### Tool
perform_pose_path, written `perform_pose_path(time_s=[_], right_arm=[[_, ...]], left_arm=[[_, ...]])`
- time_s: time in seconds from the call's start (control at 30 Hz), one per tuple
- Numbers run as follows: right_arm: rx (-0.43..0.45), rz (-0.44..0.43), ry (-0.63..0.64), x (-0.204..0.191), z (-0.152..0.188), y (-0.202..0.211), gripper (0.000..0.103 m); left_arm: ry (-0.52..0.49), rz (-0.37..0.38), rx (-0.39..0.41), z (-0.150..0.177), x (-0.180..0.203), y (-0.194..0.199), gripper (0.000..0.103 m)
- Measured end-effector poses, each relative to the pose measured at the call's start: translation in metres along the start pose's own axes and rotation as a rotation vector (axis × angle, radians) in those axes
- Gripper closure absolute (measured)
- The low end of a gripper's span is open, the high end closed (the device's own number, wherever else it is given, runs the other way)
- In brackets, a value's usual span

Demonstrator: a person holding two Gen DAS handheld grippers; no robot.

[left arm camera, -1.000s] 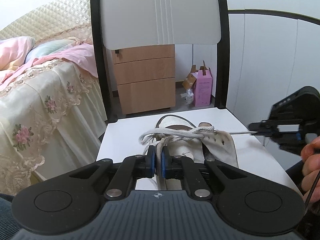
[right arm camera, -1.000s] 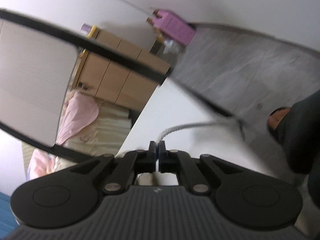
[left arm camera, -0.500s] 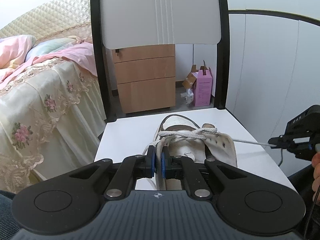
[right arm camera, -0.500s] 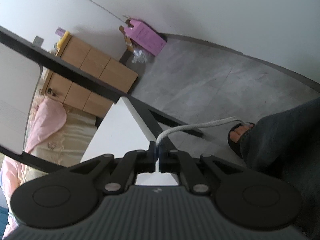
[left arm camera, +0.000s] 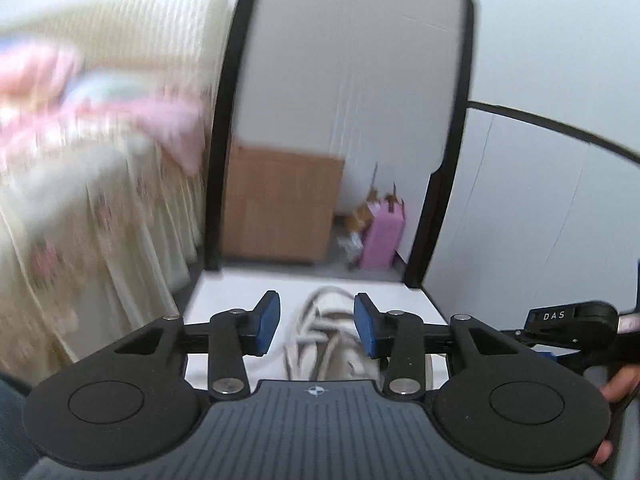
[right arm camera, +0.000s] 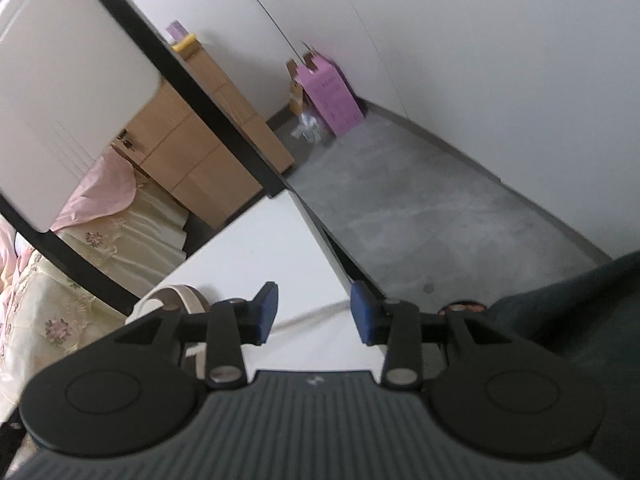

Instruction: Lace up shoes with both hands

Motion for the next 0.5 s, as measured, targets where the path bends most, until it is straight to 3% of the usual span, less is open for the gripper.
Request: perform_pose_path(time_s=[0.07, 0.17, 0.23, 0.5], right_arm=[[0.020, -0.007, 0.018, -0.006, -0.001, 0.004, 0.054], [0.042, -0.021, 0.057, -0.017, 0.001, 0.010, 0.053], [0.048, -0.028, 0.081, -0.026, 0.003, 0.012, 0.053], [0.037, -0.051, 0.135, -0.049, 0.015, 0.015, 0.051]], left_arm=[[0.118, 0.032, -0.060, 0.001, -0.014, -0.009, 0.058], [0.250, -0.023, -0.079, -0.002, -0.038, -0.021, 0.057], [0.324, -0.004, -0.113, -0.002, -0.049, -0.031, 0.057], [0.703, 0.145, -0.288, 0.020, -0.083, -0.070, 0.051]])
Point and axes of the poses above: each gripper's, at about its wrist camera, not at the fingertips, and y roughly against the way its jaws point, x to its right, z to its underside, the point moved 5 cm from there along -y, roughly the way its jaws point, and after that the axes turned 1 degree about -z, right-handed, at the moved point
